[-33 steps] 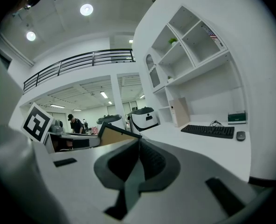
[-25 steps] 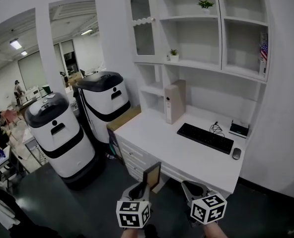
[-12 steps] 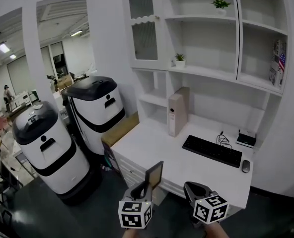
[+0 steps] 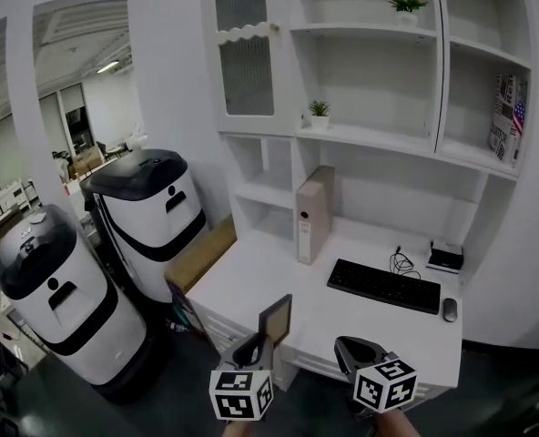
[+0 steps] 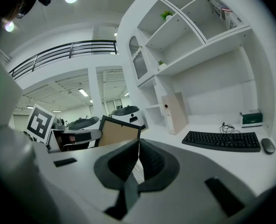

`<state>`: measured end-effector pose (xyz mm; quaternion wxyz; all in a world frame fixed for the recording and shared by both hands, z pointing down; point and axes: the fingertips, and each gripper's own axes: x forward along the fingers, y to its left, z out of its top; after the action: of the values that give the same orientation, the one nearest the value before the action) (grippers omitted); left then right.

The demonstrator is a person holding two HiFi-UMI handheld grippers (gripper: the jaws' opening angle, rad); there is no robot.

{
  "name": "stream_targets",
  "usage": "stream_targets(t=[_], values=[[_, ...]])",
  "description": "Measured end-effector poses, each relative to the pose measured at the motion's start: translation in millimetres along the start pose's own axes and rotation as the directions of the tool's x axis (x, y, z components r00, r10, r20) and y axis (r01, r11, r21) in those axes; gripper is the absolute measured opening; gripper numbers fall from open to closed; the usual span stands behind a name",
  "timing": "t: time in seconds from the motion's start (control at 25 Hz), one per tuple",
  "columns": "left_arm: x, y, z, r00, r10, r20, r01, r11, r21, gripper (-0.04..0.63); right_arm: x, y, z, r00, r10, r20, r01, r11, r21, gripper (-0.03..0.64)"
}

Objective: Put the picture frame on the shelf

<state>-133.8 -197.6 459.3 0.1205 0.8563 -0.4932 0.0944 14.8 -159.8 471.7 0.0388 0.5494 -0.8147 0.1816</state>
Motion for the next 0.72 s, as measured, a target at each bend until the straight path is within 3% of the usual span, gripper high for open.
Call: stream_targets(t=[0.24,0.72], values=[[30.9,4.7,13.1,1.0,-0.021,0.006,0.021,1.0,0.02,0.058,16.5,-23.5,11.1,1.0,-0.03,0.006,0.03,1.0,0.008,0.002],[87.7,-2.0,69.7,0.998,-0.028,0.058,0.018,0.986,0.166,0.058,47.9,-68.2,68.0,0.997,-0.037,0.066,0.039,0.999,-0.029,0.002]])
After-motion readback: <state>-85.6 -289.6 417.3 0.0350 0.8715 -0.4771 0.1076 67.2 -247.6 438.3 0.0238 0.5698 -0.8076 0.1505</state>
